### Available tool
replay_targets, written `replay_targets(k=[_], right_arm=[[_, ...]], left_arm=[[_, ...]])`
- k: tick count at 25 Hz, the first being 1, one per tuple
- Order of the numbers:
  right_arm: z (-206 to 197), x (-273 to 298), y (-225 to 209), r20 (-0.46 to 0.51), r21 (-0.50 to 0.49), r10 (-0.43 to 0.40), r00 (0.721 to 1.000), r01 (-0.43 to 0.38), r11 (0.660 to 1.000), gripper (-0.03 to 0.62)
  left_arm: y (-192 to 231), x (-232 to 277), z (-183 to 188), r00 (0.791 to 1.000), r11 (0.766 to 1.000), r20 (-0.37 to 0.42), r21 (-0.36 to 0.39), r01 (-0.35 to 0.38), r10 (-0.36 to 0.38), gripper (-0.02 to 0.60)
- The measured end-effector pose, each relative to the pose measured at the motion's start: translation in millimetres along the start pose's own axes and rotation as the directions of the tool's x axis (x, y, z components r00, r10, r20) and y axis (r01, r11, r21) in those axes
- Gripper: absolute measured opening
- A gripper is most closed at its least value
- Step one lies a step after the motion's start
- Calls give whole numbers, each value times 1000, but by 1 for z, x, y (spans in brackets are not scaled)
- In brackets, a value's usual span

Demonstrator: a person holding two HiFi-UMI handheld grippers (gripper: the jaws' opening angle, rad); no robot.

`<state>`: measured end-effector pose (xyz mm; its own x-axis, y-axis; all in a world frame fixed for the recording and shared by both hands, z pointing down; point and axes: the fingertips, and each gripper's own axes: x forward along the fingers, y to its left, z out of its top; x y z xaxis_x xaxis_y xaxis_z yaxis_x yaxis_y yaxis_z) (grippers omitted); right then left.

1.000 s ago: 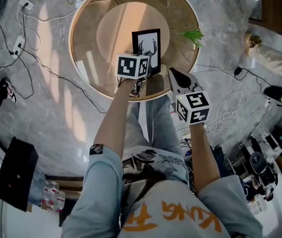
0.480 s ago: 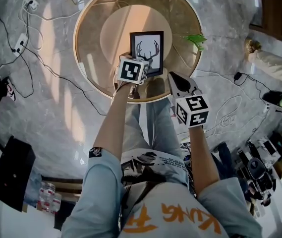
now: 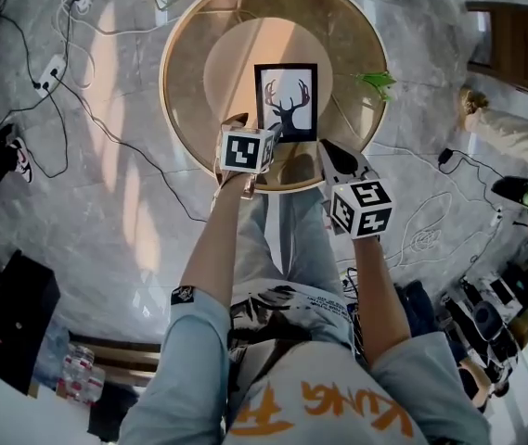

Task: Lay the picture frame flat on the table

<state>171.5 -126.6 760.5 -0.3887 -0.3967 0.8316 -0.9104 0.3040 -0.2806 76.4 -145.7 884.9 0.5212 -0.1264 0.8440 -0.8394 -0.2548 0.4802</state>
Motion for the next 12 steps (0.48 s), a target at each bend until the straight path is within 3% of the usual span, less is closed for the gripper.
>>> replay_targets(k=[4,12], right_arm=[[3,-2,21,25,-5,9,1000,-9,1000,-2],[19,-20,60,71,2,19,997,-19,1000,-2]], left_arm=[[-2,-30,0,996,999,89,-45,29,-24,324],[-3,-115,10,954,994,301,-106,33,0,122]])
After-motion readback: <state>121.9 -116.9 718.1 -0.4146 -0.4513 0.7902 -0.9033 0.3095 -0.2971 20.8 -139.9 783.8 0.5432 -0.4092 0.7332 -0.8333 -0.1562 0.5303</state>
